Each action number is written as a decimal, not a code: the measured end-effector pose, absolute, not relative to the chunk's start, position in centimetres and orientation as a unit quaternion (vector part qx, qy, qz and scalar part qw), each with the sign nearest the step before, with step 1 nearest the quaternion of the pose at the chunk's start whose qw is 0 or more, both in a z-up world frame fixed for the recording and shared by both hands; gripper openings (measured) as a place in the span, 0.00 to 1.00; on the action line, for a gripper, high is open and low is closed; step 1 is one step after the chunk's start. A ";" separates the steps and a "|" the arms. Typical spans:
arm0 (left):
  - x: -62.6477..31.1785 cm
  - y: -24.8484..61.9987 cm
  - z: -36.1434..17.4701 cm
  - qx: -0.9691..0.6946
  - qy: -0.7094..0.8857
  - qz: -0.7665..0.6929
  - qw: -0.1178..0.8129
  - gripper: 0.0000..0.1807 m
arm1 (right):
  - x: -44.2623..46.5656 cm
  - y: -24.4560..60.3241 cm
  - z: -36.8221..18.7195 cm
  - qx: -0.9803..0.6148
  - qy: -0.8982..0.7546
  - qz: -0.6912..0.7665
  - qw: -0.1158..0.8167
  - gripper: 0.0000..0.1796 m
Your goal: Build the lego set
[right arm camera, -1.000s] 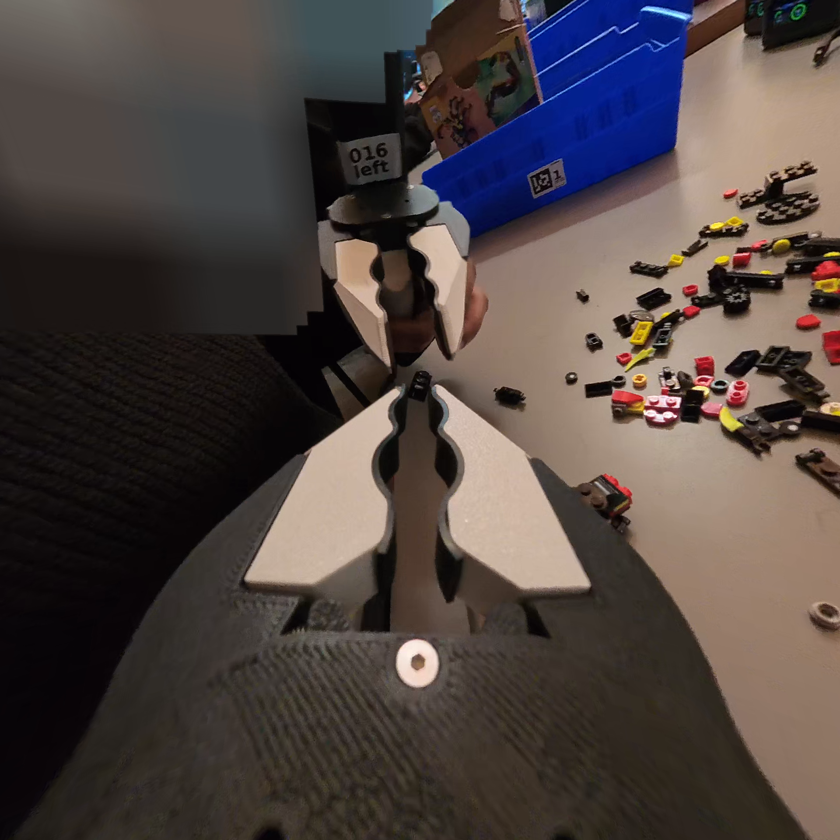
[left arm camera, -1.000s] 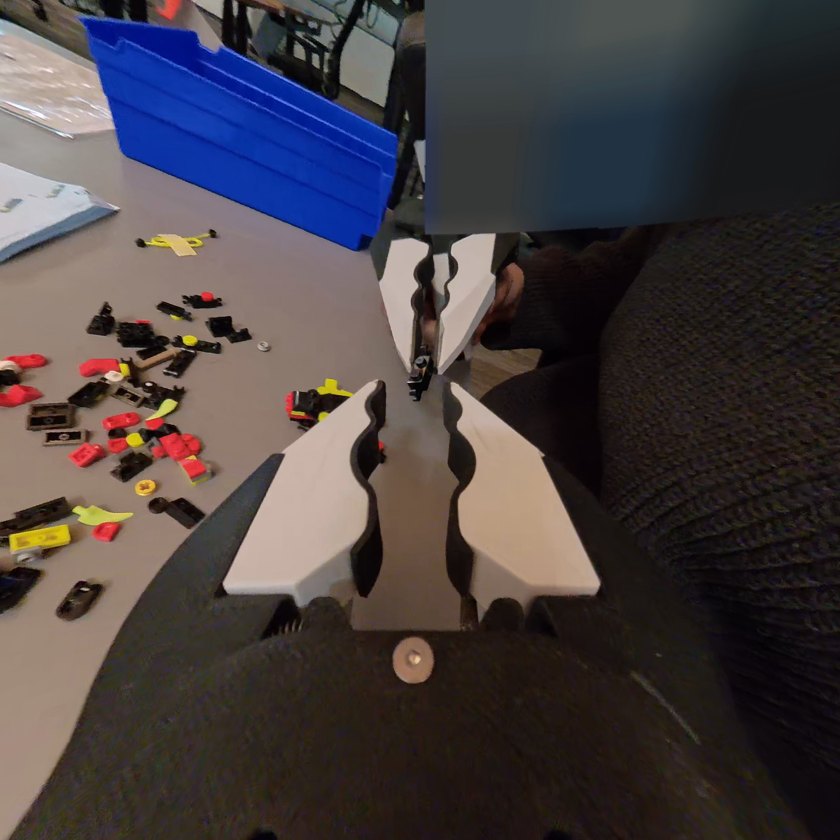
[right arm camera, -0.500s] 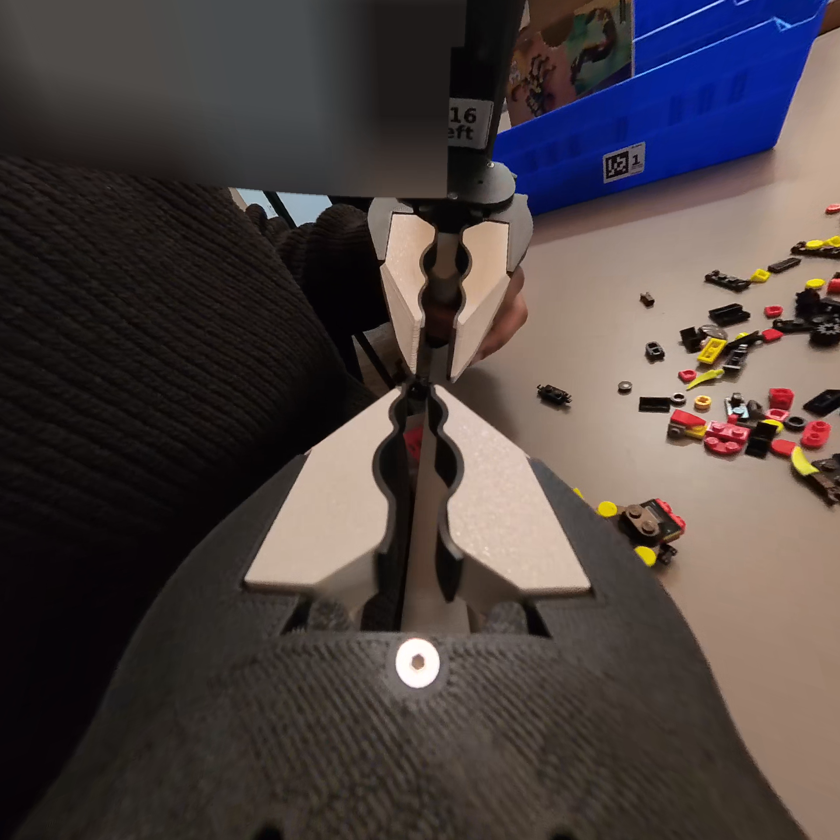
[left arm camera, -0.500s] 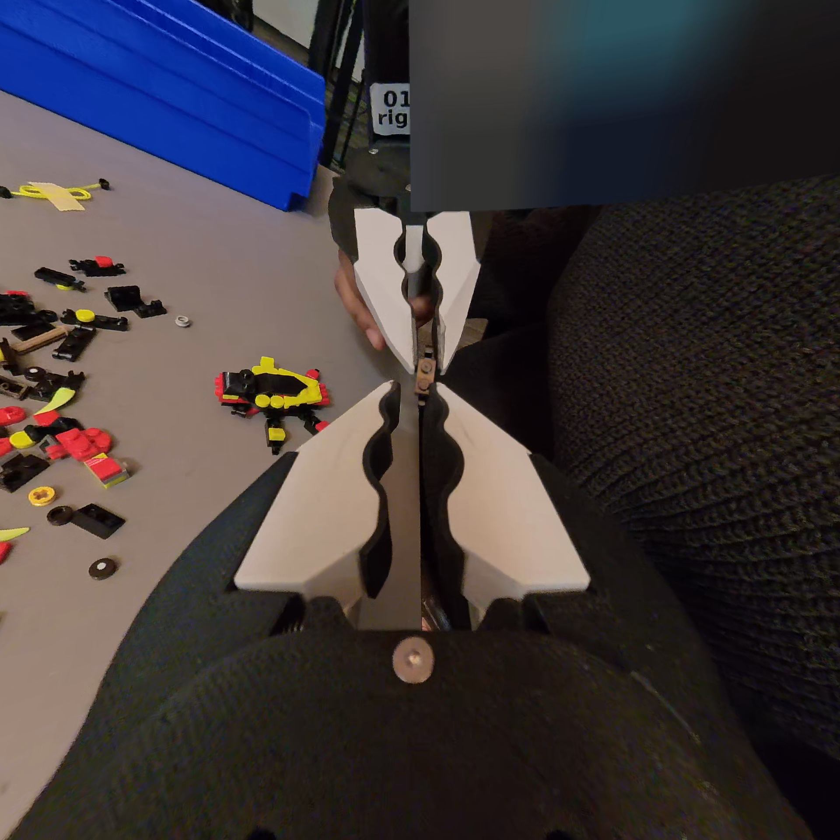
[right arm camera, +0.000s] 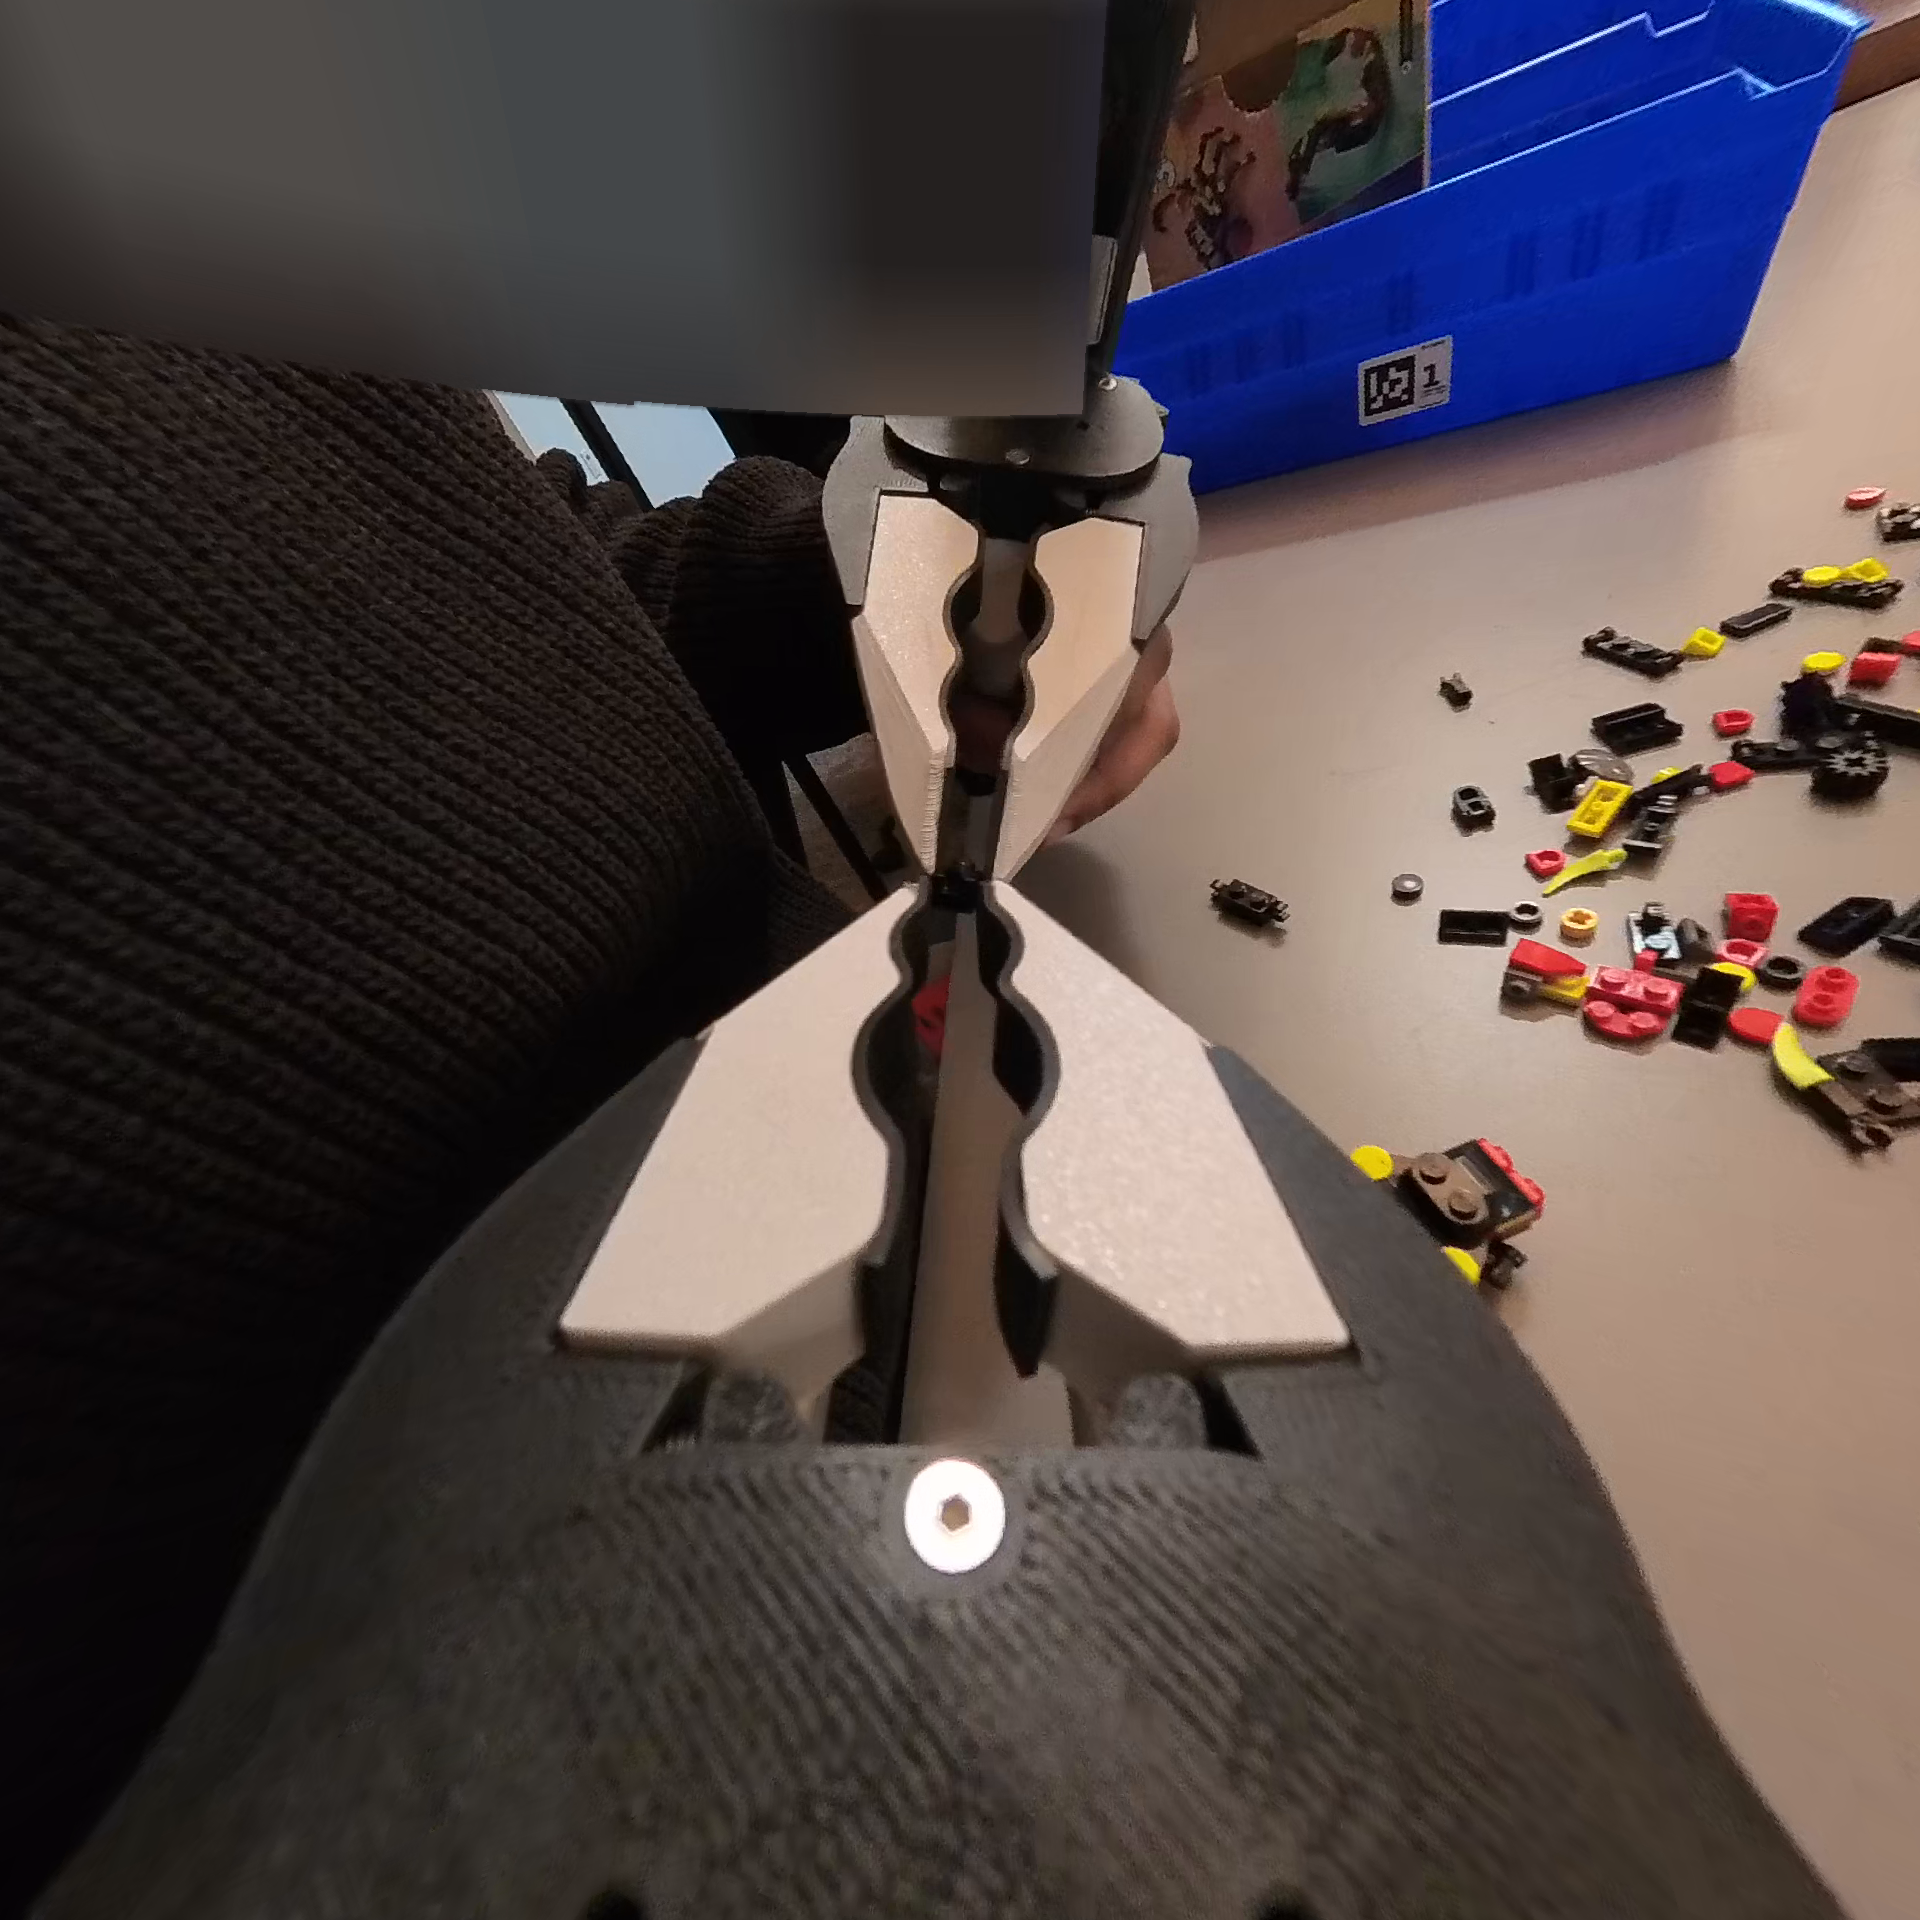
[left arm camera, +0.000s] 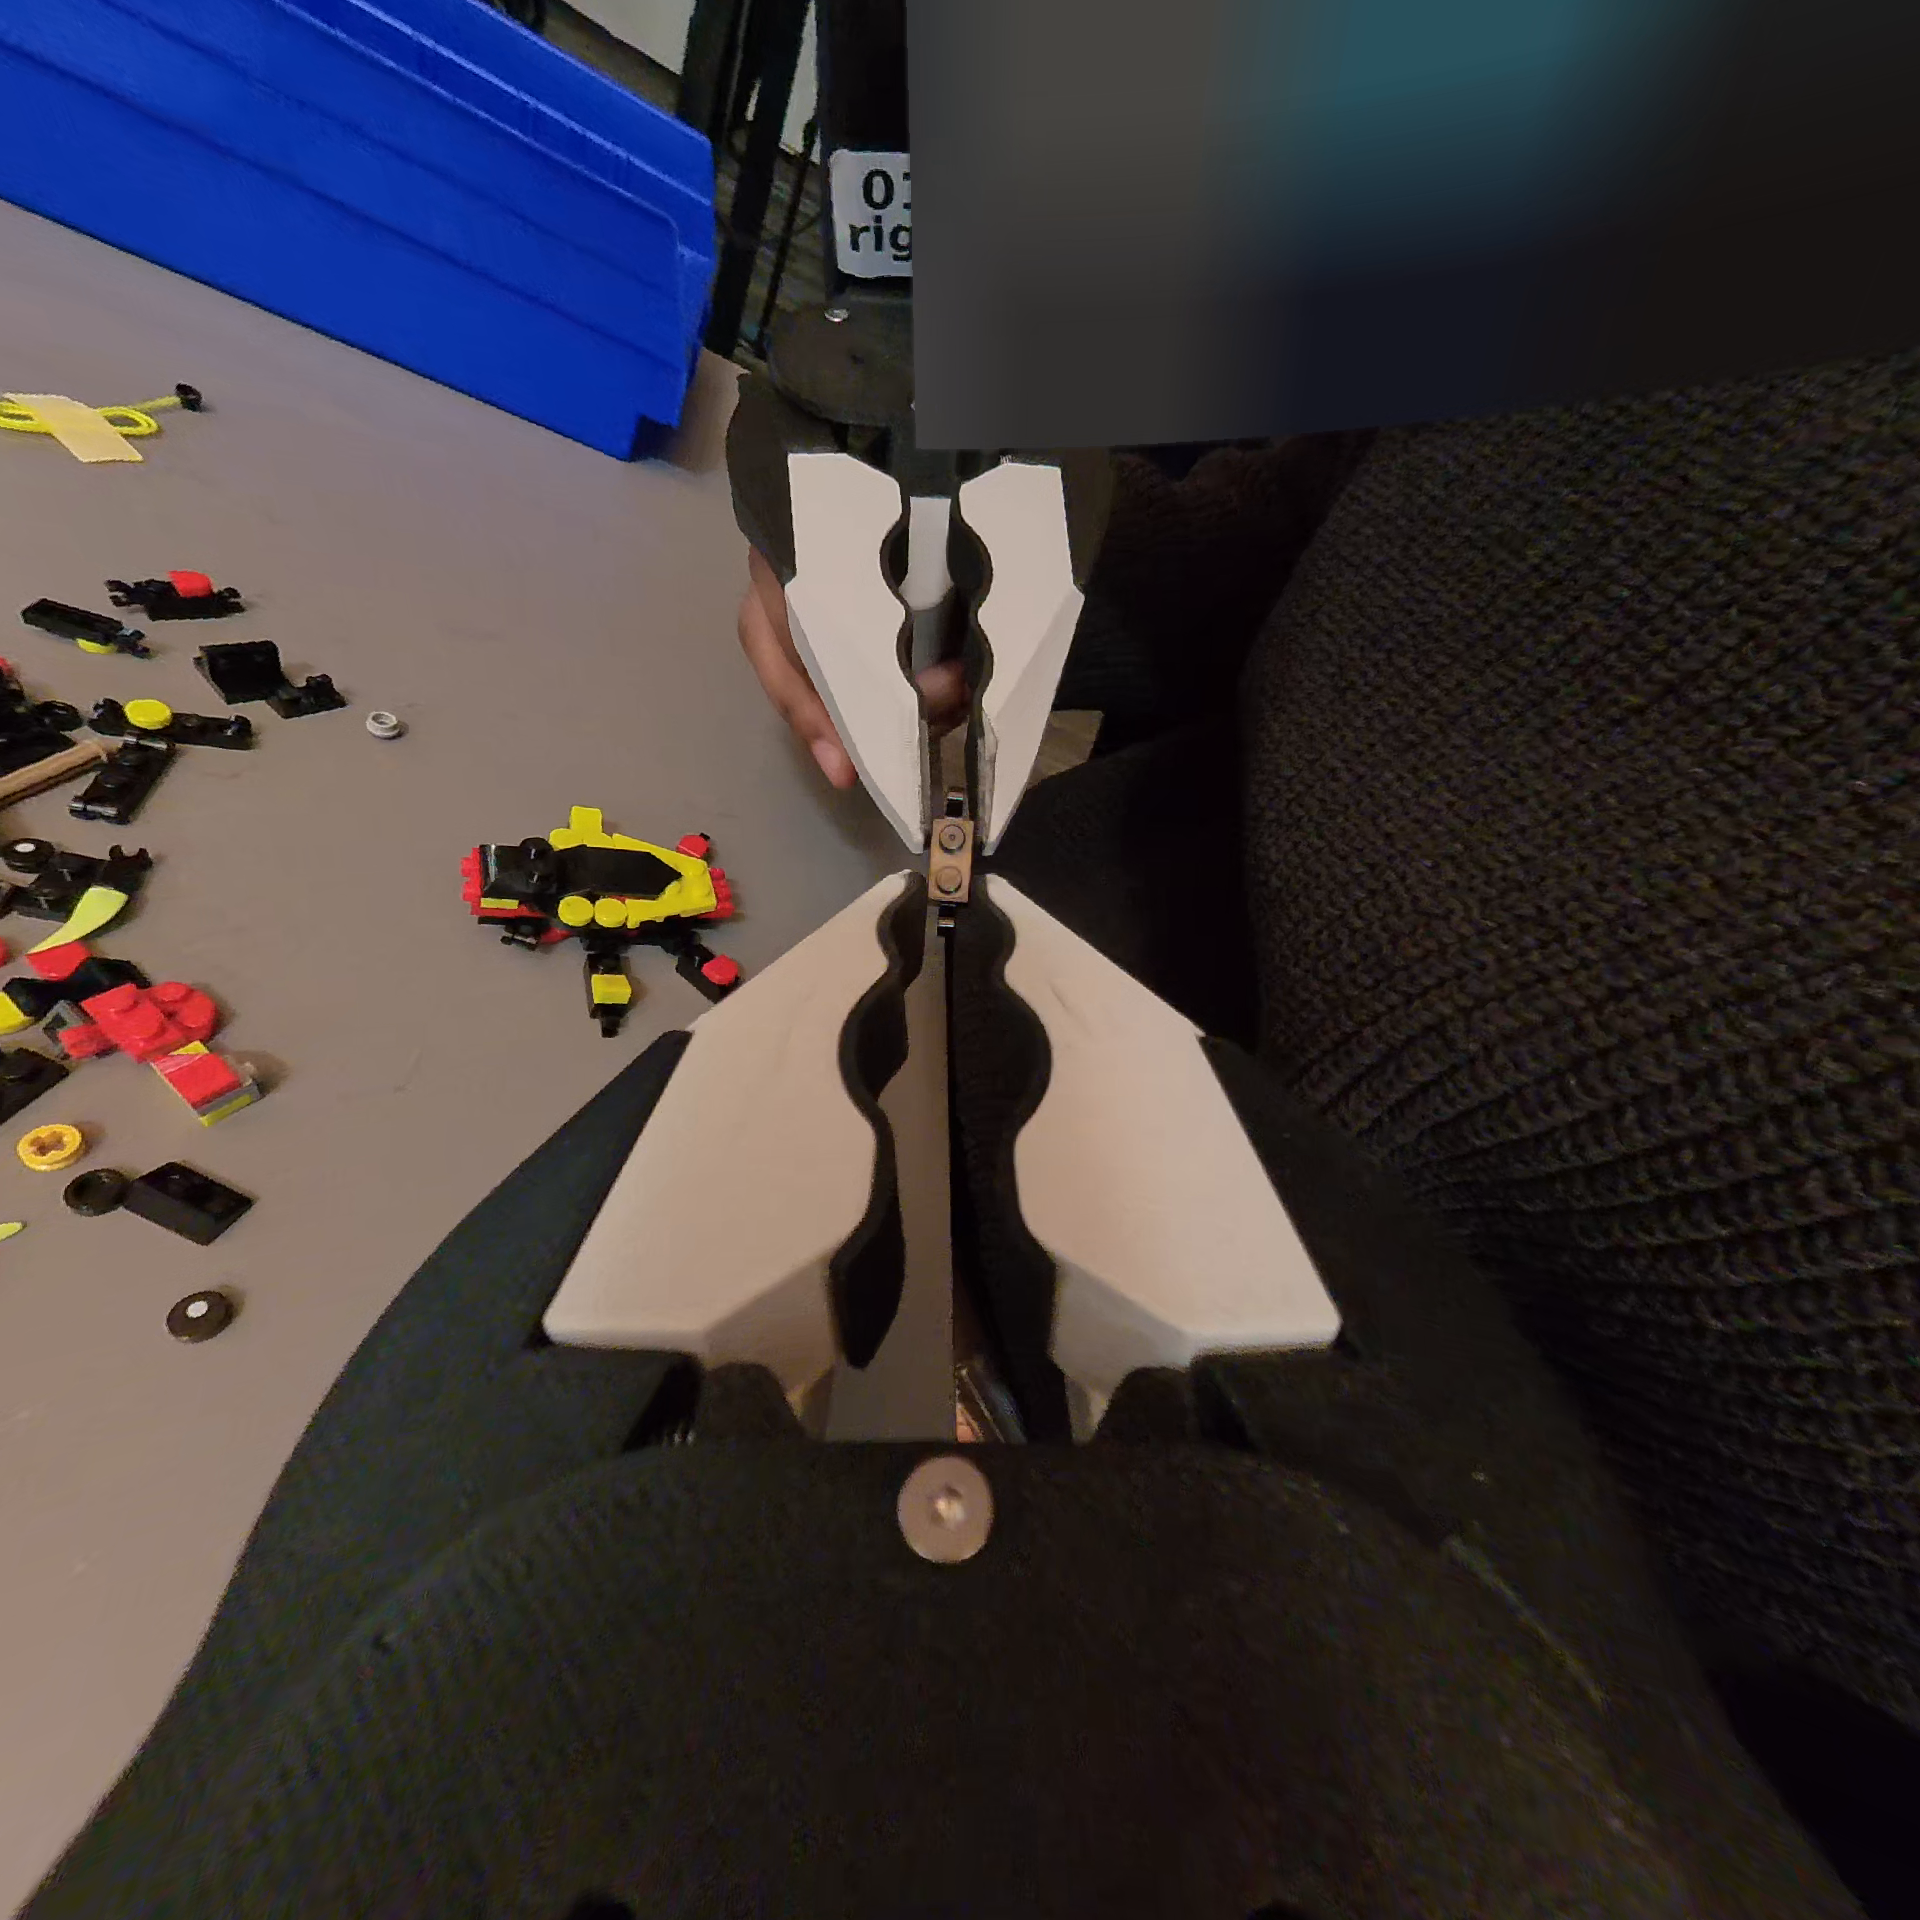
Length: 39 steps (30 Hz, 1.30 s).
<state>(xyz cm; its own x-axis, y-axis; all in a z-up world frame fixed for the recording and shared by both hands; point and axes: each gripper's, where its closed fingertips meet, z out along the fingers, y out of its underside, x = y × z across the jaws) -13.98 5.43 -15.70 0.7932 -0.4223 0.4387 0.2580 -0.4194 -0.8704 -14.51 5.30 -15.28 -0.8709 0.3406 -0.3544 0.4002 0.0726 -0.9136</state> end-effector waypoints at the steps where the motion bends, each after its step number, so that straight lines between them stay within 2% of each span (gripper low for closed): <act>1: -14.1 5.5 -15.7 -0.781 0.051 -0.315 0.537 0.03 | -14.6 5.3 -15.3 0.255 0.732 -0.631 0.020 0.04; 6: -14.4 5.6 -15.9 -0.786 0.046 -0.302 0.538 0.03 | -15.0 5.6 -15.6 0.262 0.734 -0.626 0.004 0.04; 14: -15.7 6.0 -16.7 -0.801 0.022 -0.267 0.535 0.03 | -16.7 7.0 -16.3 0.300 0.735 -0.606 -0.044 0.14; 26: -20.0 4.9 -22.7 -0.899 -0.024 -0.044 0.436 0.03 | -20.0 10.8 -16.5 0.344 0.729 -0.582 -0.109 0.12; 39: -19.6 4.3 -24.8 -0.923 -0.003 0.007 0.385 0.05 | -20.4 9.7 -16.8 0.341 0.733 -0.581 -0.091 0.10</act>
